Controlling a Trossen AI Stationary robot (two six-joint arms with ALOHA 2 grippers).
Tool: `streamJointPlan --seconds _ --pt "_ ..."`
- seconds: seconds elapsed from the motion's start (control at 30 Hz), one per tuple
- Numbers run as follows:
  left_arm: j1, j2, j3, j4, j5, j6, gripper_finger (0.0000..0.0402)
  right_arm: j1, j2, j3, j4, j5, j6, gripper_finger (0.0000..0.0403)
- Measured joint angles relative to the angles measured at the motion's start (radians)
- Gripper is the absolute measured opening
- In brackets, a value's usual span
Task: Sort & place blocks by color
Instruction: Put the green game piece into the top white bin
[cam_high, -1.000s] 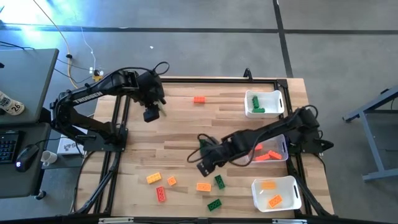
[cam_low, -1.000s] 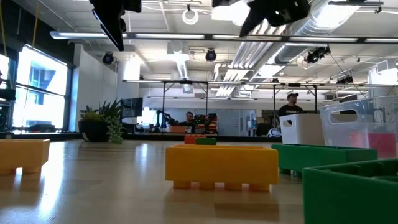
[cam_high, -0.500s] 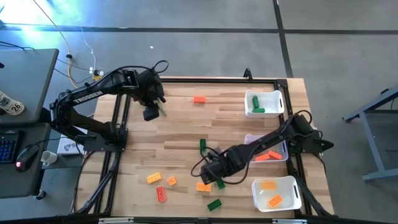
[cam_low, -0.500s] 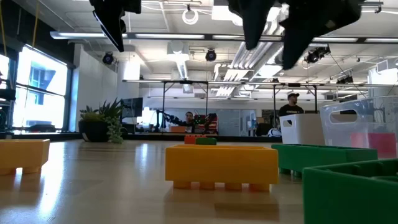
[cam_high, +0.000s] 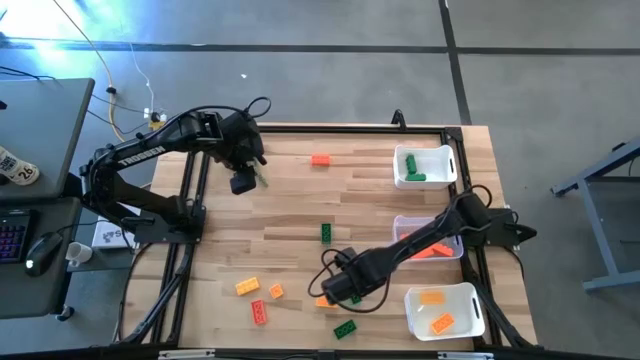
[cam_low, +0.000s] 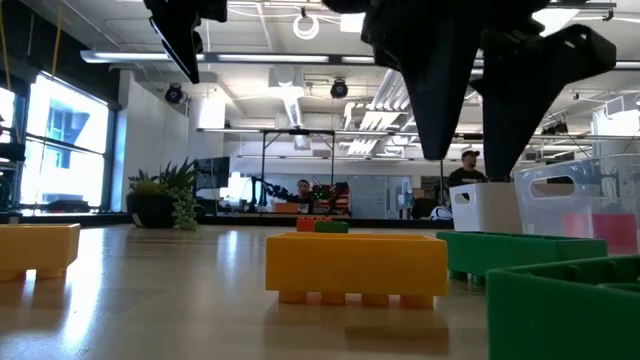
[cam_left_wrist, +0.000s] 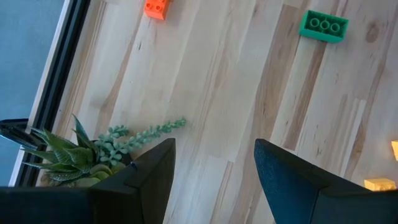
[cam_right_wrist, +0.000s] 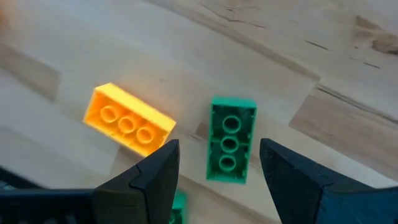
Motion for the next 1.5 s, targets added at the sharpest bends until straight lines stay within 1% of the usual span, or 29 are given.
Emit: streamJointPlan --seconds 0.17,0.47,0.73,0.83,0.9,1.03,1.17,1.27,1.5 --pt "0.000 0.000 0.000 0.000 0.000 0.000 0.0207 0.000 0.026 0.000 0.001 -0.002 0.001 0.0210" --pt "0.000 0.000 0.000 0.000 0.000 -0.002 0.0207 0.015 0.081 0.000 0.002 -0.007 0.070 0.0210" --pt "0.000 0.000 0.000 0.000 0.000 -0.001 0.0207 0.031 0.135 0.000 0.015 -0.064 0.105 0.0210" --pt "0.000 0.000 0.000 0.000 0.000 -0.001 0.0207 0.033 0.141 0.000 0.015 -0.070 0.122 0.0197" --pt "0.000 0.000 0.000 0.000 0.000 -0.002 0.0207 0.033 0.141 0.000 0.015 -0.065 0.123 0.0175" --pt "0.000 0.000 0.000 0.000 0.000 -0.002 0.0207 0.030 0.140 0.003 0.018 -0.062 0.064 0.0109" --pt "0.000 0.000 0.000 0.000 0.000 -0.003 0.0207 0.016 0.137 0.003 0.016 -0.075 -0.009 0.0107" --pt "0.000 0.000 0.000 0.000 0.000 -0.011 0.0207 0.001 0.127 0.002 0.008 -0.041 -0.058 0.0107" --pt "0.000 0.000 0.000 0.000 0.000 -0.026 0.0207 -0.057 0.069 0.002 -0.105 0.034 -0.164 0.0107"
